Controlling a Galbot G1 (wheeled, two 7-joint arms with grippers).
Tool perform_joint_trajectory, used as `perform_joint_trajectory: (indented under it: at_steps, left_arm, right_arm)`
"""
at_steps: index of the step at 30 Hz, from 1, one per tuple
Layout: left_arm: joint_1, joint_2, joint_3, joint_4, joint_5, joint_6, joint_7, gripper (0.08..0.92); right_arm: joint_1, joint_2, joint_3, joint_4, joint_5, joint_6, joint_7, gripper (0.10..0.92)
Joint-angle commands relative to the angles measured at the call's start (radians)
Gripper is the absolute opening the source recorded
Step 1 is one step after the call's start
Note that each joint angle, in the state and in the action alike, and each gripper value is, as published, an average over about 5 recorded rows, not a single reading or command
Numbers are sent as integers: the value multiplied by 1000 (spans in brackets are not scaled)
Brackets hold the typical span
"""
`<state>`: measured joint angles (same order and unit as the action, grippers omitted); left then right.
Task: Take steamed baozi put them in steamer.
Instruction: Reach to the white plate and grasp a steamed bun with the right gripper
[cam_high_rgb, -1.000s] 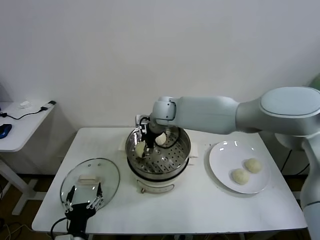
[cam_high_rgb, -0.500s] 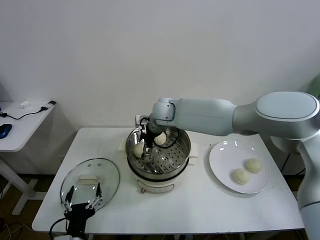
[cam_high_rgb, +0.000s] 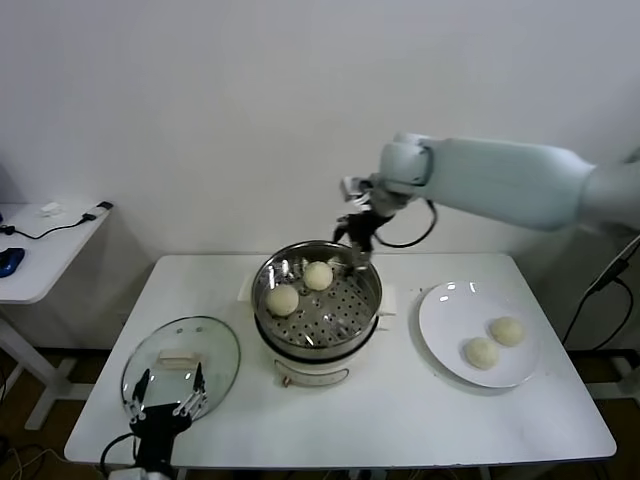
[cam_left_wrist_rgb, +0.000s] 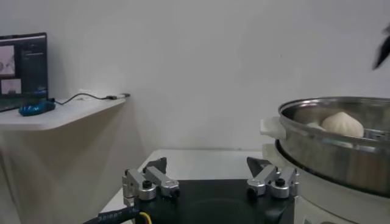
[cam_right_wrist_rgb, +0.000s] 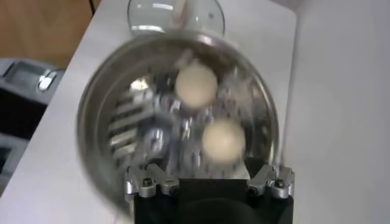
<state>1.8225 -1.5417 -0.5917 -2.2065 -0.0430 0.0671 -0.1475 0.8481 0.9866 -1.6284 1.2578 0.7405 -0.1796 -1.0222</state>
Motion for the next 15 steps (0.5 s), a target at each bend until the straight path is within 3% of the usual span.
perform_joint_trajectory:
  at_steps: [1, 8, 15]
  left_arm:
    - [-4, -4, 0, 6, 0, 1, 1, 823]
    - [-6, -11, -2, 8, 3, 1, 1, 823]
    - [-2, -19, -2, 9, 16, 0, 1, 823]
  right_arm:
    - [48, -365, -117, 75, -212, 96, -117, 823]
    - [-156, -457, -12, 49, -390, 67, -73, 823]
    - [-376, -441, 134, -6, -463, 46, -49, 823]
